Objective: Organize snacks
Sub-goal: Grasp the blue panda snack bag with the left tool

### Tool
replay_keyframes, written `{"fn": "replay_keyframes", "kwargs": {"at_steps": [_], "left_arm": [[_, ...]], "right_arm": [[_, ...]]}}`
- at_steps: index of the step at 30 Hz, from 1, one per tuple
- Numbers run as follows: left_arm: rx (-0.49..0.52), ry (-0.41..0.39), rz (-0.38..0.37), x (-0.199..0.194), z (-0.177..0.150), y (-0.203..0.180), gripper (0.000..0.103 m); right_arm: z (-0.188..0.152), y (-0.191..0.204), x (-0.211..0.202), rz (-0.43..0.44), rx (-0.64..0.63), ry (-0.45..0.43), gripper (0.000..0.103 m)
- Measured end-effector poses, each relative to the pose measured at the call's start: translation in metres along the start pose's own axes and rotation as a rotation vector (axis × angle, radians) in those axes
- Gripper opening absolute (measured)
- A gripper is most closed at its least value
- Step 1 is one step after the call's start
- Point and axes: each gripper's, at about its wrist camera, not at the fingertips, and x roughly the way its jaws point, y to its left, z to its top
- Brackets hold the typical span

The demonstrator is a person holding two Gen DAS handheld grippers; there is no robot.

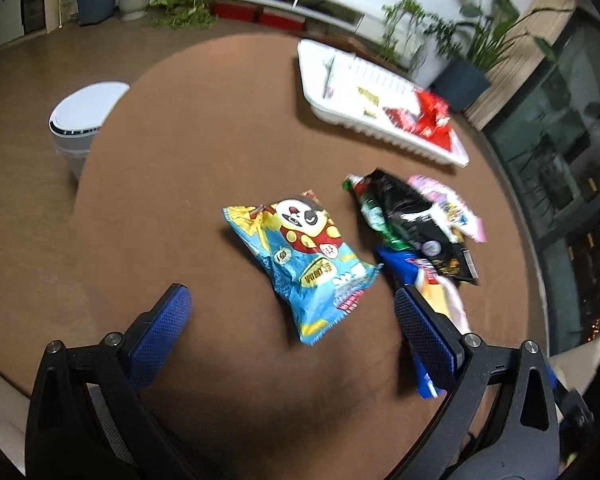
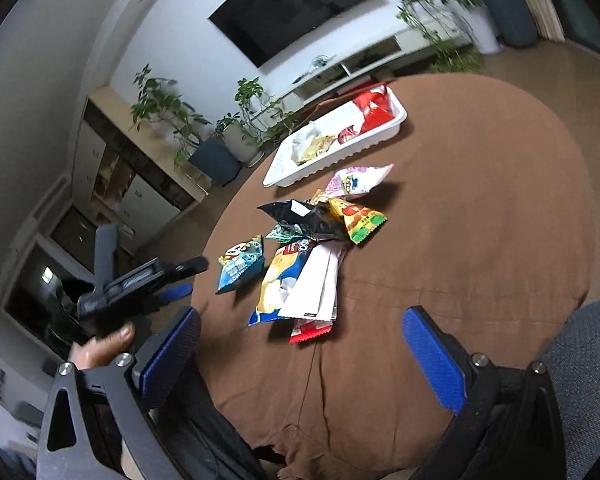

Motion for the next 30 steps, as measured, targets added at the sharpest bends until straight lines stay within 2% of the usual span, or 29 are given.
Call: {"fn": "replay_keyframes", "kwargs": {"at_steps": [4,10,13,24,30], "left_arm": [[-0.001,0.024,0.060,0.024,0.018,-0.007,0.103],[0.059,0.086,0.117,0.050,0.034,-0.020,0.103],[0.080,0.116,0.107,0.064,0.036,-0.025,0.103],[0.187,0.138,0.124,0.085,0.048,-0.032,0.101],[0.311,0.138,0.171,0.090,0.044,-0.041,0.087]], "right_arm": [[0.000,0.000,0.001,-0.023,-0.020,0.008,0.103],[0.001,-0.003,0.004,-0.057,-0.021,0.017,0.103],[0.001,-0.005,0.006,-0.061,-0.020,0.023,0.103],[-0.002,-0.003,0.012,-0.095,-0.044,0.049,0.102],[-0.002,-0.002,0.017,-0.115,-0.066,0.063,0.102]]}}
